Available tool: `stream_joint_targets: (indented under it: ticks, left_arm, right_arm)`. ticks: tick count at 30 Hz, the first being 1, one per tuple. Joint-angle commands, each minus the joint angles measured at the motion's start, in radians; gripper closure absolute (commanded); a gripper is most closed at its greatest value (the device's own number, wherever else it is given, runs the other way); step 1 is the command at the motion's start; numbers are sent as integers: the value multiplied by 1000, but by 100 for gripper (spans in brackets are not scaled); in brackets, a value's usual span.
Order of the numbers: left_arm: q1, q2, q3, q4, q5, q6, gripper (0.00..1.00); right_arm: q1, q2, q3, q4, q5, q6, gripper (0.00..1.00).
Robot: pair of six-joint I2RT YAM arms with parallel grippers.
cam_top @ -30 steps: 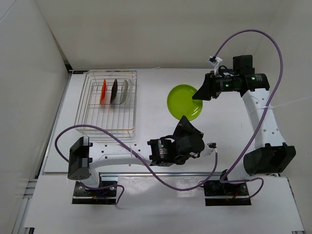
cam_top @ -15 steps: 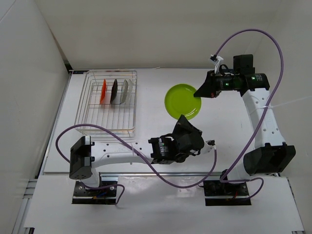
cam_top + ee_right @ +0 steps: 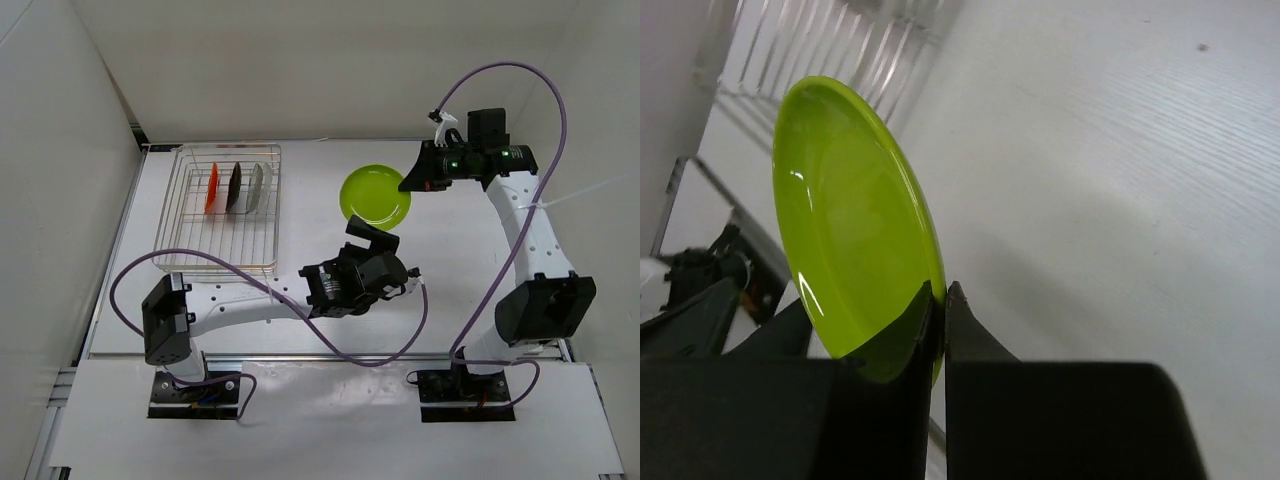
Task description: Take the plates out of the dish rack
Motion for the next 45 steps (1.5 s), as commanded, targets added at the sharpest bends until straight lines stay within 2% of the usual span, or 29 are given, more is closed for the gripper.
stream_joint_targets:
  ticks: [1, 4, 7, 13, 15, 17, 20, 25, 29, 33, 39, 41, 45]
  left_arm:
    - [51, -51, 9, -105, 15, -88, 0]
    - [112, -79, -15, -141, 43, -128, 0]
    - [224, -108, -26, -142, 79, -153, 0]
    - [514, -119, 23, -181, 170, -277, 0]
    - [633, -91, 95, -221, 196, -363, 0]
    - [709, -50, 203, -282, 271, -482, 0]
    - [830, -28, 281, -338, 386, -599, 0]
    - [980, -28, 336, -415, 608, -736, 0]
    - [1037, -28, 384, -465, 745, -800, 0]
    - [1037, -59, 402, -488, 855, -842, 0]
    - [1037, -77, 411, -488, 895, -862, 0]
    - [1037, -88, 387, -488, 895, -872, 0]
    - [1037, -106, 338, -467, 895, -872, 0]
  right_arm:
    - [-43, 80, -5, 111, 145, 127, 100]
    - [-95, 156, 21, 146, 154, 136, 100]
    - [-118, 239, 78, 166, 211, 107, 100]
    - [-181, 420, 176, 188, 276, 69, 100]
    - [-190, 454, 196, 188, 312, 57, 100]
    - [-201, 503, 221, 209, 329, 47, 100]
    - [-212, 565, 257, 209, 352, 38, 100]
    - [-230, 671, 366, 209, 406, 38, 100]
    - [-230, 741, 454, 186, 432, 38, 100]
    - [-230, 786, 489, 177, 441, 38, 100]
    - [-209, 819, 479, 146, 452, 38, 96]
    - [-209, 819, 468, 146, 443, 29, 91]
    - [-209, 829, 458, 137, 443, 29, 88]
